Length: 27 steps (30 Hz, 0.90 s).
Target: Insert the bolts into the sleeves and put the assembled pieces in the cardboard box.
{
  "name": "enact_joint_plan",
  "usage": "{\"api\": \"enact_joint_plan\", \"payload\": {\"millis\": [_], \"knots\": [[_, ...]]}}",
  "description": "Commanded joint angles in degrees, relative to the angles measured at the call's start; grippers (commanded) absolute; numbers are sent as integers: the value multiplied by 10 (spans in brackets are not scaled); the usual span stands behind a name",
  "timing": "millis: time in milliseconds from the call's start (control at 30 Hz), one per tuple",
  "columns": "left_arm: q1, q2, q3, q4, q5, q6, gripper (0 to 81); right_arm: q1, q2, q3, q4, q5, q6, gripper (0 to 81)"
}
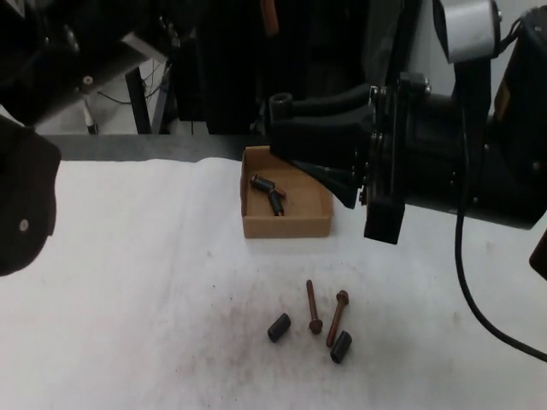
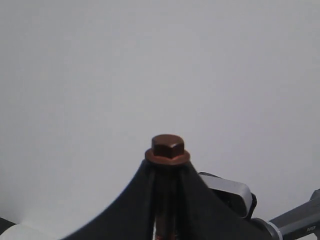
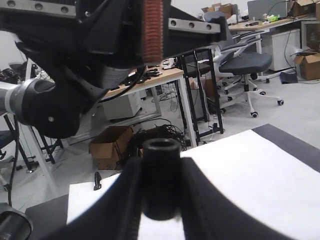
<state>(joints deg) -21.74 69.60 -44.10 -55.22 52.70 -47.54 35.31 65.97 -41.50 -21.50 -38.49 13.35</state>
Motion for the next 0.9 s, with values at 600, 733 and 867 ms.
{"api": "enact_joint_plan", "payload": {"millis": [600,733,867], "knots": [[-2,-1,-5,51,49,82,3,0,-1,0,-19,56,-1,8],[-8,-1,-5,56,49,82,3,2,-1,-4,-18,47,0,8],[-10,-1,-4,58,48,86,3,19,-1,-13,-3,39,-27,8]]}}
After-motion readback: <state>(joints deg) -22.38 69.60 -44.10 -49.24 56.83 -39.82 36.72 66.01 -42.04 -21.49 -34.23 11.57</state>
